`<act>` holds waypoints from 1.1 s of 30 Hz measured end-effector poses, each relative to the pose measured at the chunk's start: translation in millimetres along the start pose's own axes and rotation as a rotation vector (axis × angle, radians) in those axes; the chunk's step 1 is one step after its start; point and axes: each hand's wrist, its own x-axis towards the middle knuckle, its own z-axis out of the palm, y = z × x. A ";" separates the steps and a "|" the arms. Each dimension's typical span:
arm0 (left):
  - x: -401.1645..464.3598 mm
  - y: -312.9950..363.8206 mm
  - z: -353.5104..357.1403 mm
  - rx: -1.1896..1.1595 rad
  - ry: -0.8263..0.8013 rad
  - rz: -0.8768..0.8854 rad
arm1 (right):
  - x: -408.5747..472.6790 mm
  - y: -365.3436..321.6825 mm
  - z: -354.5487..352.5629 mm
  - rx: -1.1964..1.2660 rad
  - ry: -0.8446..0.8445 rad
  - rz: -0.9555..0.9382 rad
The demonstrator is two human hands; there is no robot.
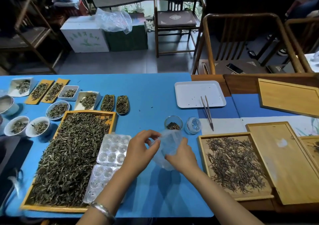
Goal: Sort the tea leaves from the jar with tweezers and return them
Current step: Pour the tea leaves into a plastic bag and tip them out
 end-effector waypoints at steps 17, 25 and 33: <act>-0.9 -23.8 2.1 0.298 0.010 -0.131 | 0.9 22.7 -2.8 0.152 -0.033 -0.221; -0.8 -19.8 -7.3 0.200 -0.013 -0.161 | 16.5 28.7 -3.8 0.203 -0.027 -0.169; 0.7 -19.0 -27.2 0.199 0.094 -0.170 | 52.3 52.0 -25.8 0.394 0.218 -0.167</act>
